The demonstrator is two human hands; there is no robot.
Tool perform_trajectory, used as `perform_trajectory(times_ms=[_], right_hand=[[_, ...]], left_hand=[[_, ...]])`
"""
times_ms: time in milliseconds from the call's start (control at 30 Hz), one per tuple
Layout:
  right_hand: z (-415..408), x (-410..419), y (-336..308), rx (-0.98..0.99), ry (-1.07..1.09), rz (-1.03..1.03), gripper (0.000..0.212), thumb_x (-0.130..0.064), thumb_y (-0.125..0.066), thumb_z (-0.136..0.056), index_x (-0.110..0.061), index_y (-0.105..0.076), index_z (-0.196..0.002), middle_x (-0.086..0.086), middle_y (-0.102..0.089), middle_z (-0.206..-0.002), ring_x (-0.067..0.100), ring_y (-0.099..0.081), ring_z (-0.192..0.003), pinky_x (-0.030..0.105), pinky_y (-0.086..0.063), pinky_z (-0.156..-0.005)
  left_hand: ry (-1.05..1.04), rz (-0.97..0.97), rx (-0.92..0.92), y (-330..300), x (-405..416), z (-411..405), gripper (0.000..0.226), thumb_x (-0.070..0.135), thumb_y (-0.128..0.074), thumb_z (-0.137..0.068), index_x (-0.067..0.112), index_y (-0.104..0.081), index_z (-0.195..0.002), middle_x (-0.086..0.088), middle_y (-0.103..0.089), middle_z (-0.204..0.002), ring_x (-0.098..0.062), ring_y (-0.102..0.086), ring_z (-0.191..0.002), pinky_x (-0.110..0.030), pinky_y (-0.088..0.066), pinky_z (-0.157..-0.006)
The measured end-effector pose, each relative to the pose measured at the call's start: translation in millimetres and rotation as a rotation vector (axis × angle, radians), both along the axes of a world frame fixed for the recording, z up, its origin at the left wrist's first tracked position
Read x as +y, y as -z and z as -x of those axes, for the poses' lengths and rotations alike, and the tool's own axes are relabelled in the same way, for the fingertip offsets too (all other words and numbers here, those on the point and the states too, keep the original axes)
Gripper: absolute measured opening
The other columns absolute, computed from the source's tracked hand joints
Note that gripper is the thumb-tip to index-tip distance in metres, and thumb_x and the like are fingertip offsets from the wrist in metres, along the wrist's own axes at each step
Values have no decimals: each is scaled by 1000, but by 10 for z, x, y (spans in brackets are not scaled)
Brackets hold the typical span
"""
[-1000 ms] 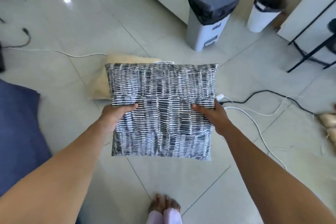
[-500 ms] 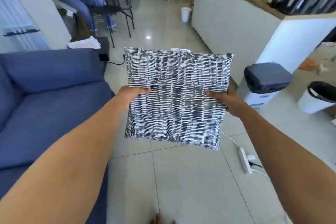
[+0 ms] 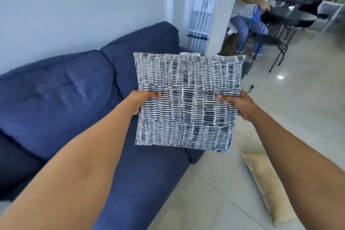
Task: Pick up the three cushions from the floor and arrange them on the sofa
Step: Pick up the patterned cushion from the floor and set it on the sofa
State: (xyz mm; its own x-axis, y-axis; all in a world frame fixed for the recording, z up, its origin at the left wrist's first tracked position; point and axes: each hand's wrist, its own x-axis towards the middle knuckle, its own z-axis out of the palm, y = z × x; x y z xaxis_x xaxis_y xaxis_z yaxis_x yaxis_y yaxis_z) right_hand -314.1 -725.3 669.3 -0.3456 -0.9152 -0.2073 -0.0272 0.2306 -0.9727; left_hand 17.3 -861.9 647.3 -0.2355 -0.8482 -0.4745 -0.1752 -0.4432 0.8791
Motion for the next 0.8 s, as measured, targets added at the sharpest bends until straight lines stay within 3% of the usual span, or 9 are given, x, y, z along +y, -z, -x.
perform_trajectory(times_ms=[133,233,367,500,600,733,800], right_hand=[[-969,-1073,47,-27,-208,-8,102,-51,-94,-12,-26,-66,-107,2,-71,-117,27,-66,-111,46,-49,-102],[-1750,-1743,164,-33,-342,-34,108,-49,-95,-12,-24,-64,-113,2,-70,-121,26,-65,-113,46,-48,-104],[-2616,-2356,363,-24,-507,-98,88,-41,-97,-34,-26,-62,-114,1,-67,-125,26,-63,-116,48,-45,-107],[-3378,-2814,642,30,-688,-151,110,-52,-96,-21,-29,-61,-122,-4,-68,-126,24,-62,-118,49,-43,-108],[-3777,-3011,778,21,-761,-178,103,-51,-94,-13,-31,-65,-110,-3,-70,-122,23,-64,-114,46,-46,-106],[-4051,-3360,1115,15,-803,-206,119,-43,-97,-15,-23,-59,-126,0,-69,-124,26,-64,-114,50,-46,-106],[-4139,-3422,1162,22,-811,-233,111,-26,-97,-32,-22,-52,-133,2,-65,-128,26,-62,-116,51,-45,-106]], left_hand=[[-244,-19,19,-182,-137,-1064,79,20,-93,-57,4,-60,-126,-9,-69,-122,-30,-67,-109,-45,-53,-96],[-389,-38,13,-147,-183,-1833,64,13,-88,-66,4,-63,-124,-11,-71,-120,-29,-70,-103,-43,-56,-90],[-565,-74,12,-13,-102,-2625,58,12,-87,-68,2,-65,-121,-12,-72,-118,-28,-71,-98,-39,-59,-81],[-703,-113,-7,130,95,-3163,53,16,-84,-73,5,-64,-120,-5,-70,-114,-15,-67,-81,-24,-52,-56],[-799,-128,-2,307,162,-3354,50,15,-83,-75,6,-64,-120,-4,-69,-108,-11,-65,-77,-21,-48,-56],[-918,-175,56,578,110,-3453,47,7,-80,-77,4,-64,-121,-7,-70,-115,-13,-66,-77,-23,-49,-57],[-962,-174,82,702,79,-3480,50,5,-80,-76,4,-64,-123,-7,-70,-119,-14,-67,-81,-24,-51,-61]])
